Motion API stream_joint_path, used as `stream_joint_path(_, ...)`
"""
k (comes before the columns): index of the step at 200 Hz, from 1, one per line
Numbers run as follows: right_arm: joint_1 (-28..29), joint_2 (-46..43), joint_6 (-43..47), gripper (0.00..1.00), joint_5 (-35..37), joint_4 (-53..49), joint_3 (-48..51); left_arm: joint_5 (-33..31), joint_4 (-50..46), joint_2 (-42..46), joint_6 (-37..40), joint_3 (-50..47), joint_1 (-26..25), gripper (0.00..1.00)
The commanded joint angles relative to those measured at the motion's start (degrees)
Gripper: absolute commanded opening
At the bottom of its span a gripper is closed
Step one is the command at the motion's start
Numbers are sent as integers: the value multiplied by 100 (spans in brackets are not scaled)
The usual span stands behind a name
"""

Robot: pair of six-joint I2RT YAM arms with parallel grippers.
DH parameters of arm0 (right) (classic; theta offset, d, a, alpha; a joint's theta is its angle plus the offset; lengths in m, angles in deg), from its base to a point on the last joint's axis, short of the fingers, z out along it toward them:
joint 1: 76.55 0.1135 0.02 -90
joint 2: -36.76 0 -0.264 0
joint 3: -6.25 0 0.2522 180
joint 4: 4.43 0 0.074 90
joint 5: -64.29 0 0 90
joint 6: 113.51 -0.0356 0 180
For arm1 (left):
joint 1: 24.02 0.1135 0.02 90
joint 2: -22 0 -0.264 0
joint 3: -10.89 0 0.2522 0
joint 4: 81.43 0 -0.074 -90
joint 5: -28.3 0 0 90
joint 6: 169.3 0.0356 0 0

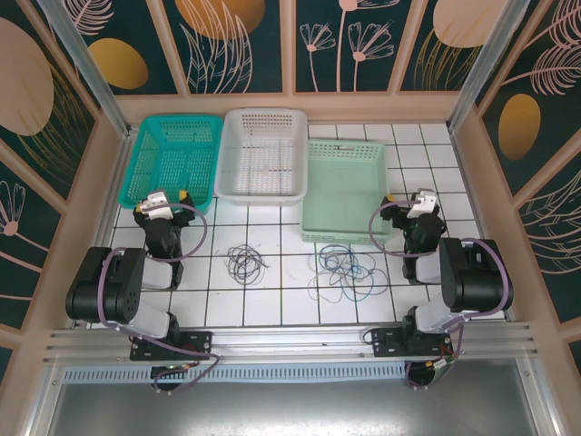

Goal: Untangle the cables

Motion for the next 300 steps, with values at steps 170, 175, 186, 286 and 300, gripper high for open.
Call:
stream_joint_path(170, -37, 38, 53, 99, -146, 49, -118, -33, 117, -49, -69, -8, 39, 99)
stream_joint_path(175, -35, 39, 53, 98, -147, 57, -118, -34, 124, -36, -74, -15, 39, 99)
stream_joint_path(186, -37, 36, 49, 91, -147, 73, -109, -36, 166, -23, -72, -34, 39, 99)
stream_joint_path(286, -92, -1374, -993, 78, -758, -5324, -2447, -252, -4699, 2535, -1775, 1414, 31, 98)
stream_joint_path(300, -14, -1261, -1065, 77, -858, -5736, -2775, -11, -5087, 2533, -1709, 1739, -19, 99)
